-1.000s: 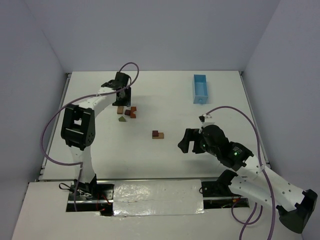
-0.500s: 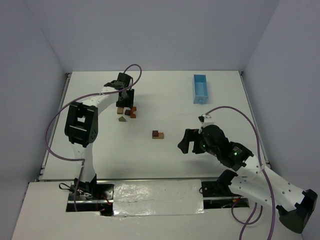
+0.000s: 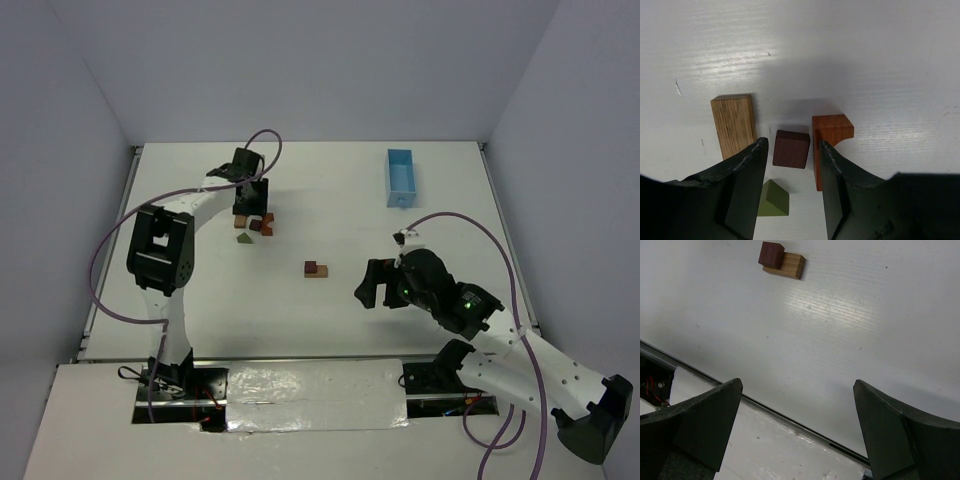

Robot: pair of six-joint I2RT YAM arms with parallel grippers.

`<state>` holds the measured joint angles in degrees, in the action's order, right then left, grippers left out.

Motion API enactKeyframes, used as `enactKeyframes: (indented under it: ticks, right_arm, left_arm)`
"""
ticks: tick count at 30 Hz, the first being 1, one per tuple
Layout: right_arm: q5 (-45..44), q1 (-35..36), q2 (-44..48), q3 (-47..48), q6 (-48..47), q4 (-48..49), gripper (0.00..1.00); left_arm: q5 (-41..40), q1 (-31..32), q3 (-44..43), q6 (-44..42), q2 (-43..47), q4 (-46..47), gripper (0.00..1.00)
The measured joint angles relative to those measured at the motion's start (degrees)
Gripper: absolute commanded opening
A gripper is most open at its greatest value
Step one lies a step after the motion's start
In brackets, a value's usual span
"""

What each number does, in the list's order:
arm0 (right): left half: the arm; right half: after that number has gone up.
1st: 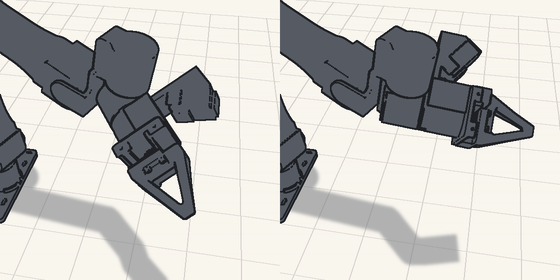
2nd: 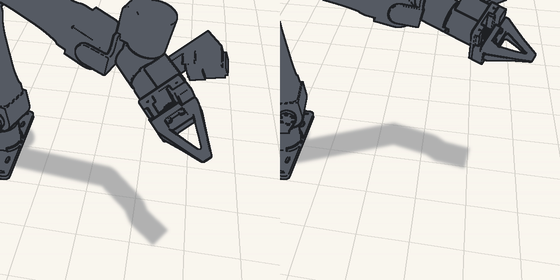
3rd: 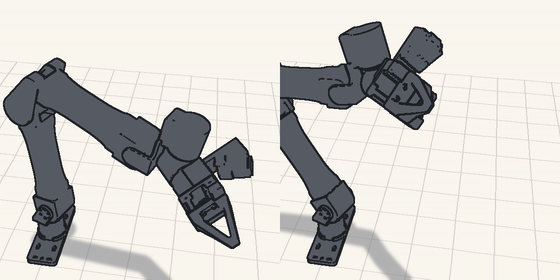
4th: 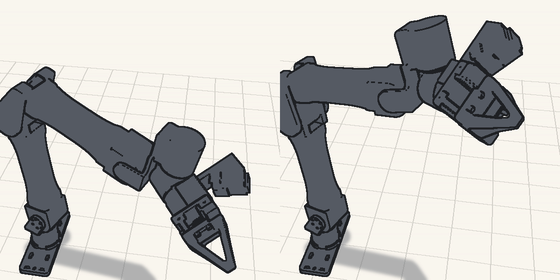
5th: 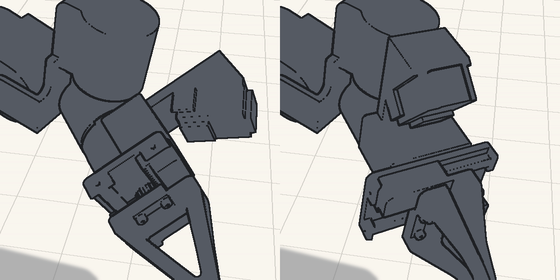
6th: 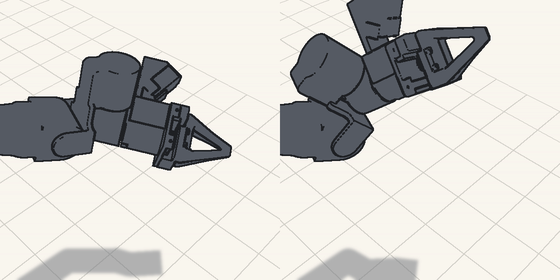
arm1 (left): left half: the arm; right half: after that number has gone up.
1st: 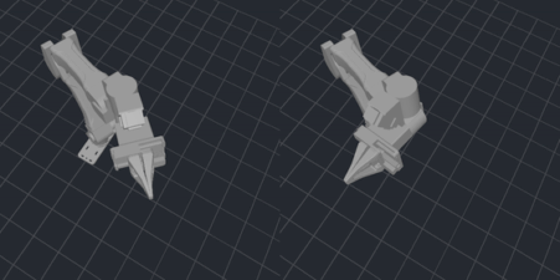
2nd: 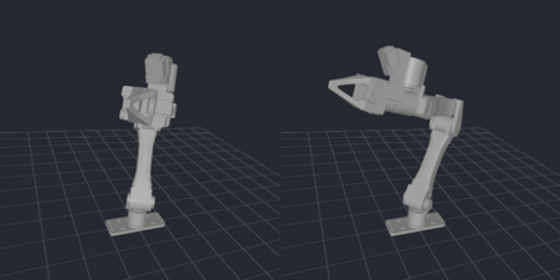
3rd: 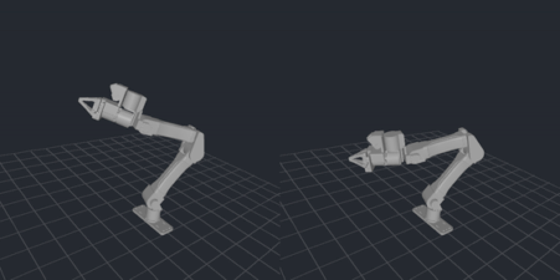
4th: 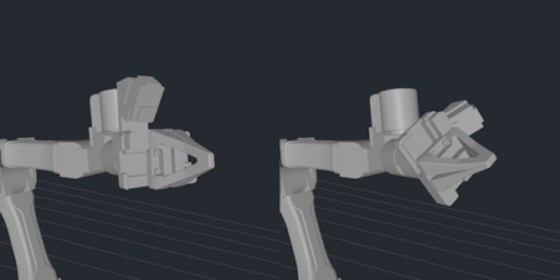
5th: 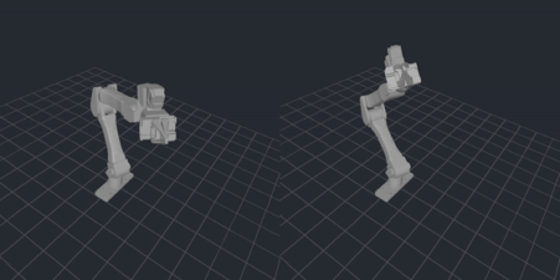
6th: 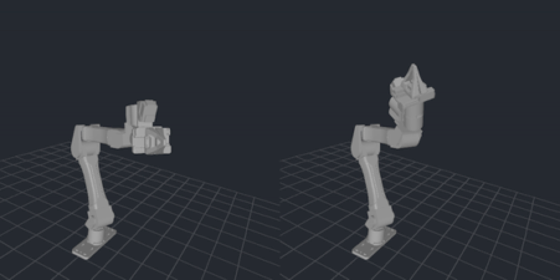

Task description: Build the wood block tower

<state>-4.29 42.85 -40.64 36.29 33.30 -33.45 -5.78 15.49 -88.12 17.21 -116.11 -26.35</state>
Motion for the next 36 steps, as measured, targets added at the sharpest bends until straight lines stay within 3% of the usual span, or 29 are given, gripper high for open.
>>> enactKeyframes:
  ticks: [13,23,27,36]
  right_arm:
    - [0.9,0.0,-0.5,-0.2,-0.2,0.1,1.00]
    - [0.9,0.0,0.1,-0.3,-0.3,0.0,1.00]
    - [0.9,0.0,0.6,-0.3,-0.4,0.0,1.00]
    - [0.7,0.0,1.4,-0.3,-0.4,-0.1,1.00]
  left_arm:
    - [0.7,-1.8,2.6,1.2,4.9,0.5,0.55]
    - [2.9,-2.3,2.6,1.2,3.1,0.7,0.58]
    - [3.1,-2.1,2.6,1.2,1.2,0.5,0.54]
    - [3.1,-1.9,2.6,1.2,0.7,0.3,0.54]
